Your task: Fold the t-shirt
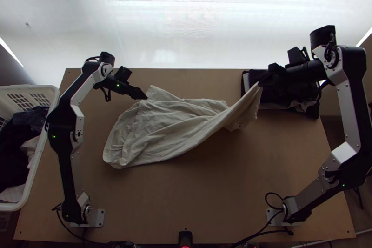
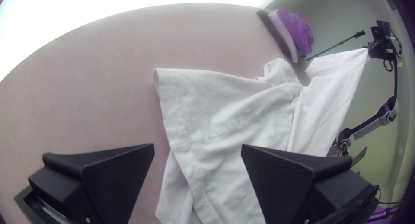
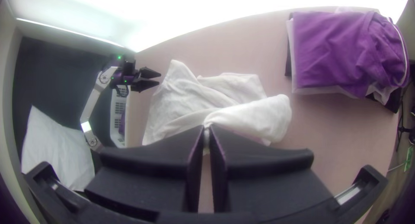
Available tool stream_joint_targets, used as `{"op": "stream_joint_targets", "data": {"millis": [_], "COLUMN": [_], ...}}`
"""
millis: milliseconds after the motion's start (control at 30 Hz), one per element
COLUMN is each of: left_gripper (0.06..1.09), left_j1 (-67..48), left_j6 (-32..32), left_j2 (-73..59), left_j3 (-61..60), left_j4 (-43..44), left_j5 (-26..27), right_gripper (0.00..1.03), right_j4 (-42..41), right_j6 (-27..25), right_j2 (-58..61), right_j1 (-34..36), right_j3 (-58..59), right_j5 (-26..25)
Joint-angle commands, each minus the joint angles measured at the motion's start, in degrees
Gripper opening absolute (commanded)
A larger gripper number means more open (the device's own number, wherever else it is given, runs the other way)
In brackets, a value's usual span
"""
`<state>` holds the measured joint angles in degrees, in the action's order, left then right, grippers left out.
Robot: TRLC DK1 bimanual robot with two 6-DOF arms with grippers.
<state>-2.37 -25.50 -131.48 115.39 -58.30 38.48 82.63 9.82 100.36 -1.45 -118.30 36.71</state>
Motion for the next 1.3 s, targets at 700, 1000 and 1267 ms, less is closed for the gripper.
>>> {"op": "stream_joint_targets", "data": {"millis": [700, 1000, 1267], "left_gripper": [0.97, 0.85, 0.09], "left_j1": [-1.0, -1.6, -1.2], "left_j6": [-1.2, -2.6, -4.6], "left_j2": [-5.5, -6.2, -6.9], "left_j3": [6.3, 6.7, 6.7], "left_j4": [-4.5, -7.3, -7.4], "left_j5": [-2.3, -2.2, 0.3], "right_gripper": [0.03, 0.03, 0.03], "right_j4": [0.0, 0.0, 0.0], "right_j6": [0.3, 0.3, 0.5], "right_j2": [-1.3, -1.3, -1.3], "right_j1": [2.2, 2.2, 2.2], "right_j3": [0.0, -0.1, -0.3], "right_j5": [-0.1, -0.3, -0.3]}}
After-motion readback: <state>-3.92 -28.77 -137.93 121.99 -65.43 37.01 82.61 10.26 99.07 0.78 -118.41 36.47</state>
